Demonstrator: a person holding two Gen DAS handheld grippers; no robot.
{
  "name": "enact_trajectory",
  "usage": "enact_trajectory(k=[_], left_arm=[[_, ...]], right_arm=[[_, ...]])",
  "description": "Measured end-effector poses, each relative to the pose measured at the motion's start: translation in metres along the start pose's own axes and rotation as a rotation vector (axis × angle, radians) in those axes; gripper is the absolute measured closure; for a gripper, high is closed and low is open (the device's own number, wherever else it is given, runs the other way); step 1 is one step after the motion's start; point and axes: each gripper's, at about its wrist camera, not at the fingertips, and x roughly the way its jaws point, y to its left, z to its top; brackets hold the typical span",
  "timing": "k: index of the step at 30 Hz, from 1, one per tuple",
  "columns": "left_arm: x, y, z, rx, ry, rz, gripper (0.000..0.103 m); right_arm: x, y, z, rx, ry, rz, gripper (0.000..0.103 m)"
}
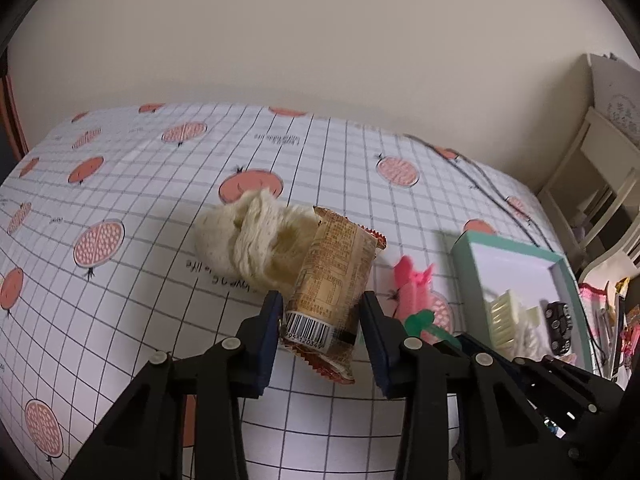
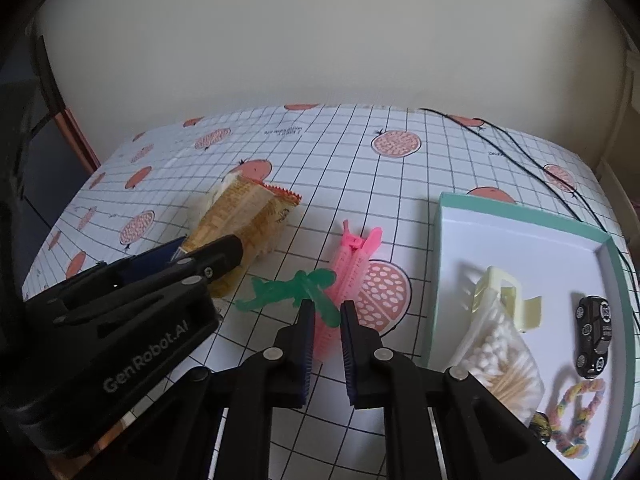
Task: Organize objects
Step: 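Grasp the snack bar with left tool while right tool grasps pink hair roller, then lift and carry the snack bar and hair roller toward the tray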
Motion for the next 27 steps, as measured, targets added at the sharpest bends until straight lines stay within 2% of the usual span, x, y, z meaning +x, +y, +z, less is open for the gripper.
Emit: enact_trajectory(k=[13, 19, 27], left_arm=[[-0.036, -0.020, 0.010, 0.002, -0.148, -0.041, 0.062], [-0.044, -0.035, 0.009, 0.008, -0.171, -0.070, 0.062], [-0.045, -0.056, 0.002, 0.027, -0.161, -0.109, 0.062]], right_arm=[[-0.033, -0.012, 0.009, 0.045, -0.109, -0.018, 0.089], [-0.042, -0.028, 0.008, 0.078, -0.121, -0.062, 0.089], [-0.051, -0.059, 0.004, 0.117, -0.116, -0.110, 0.089]])
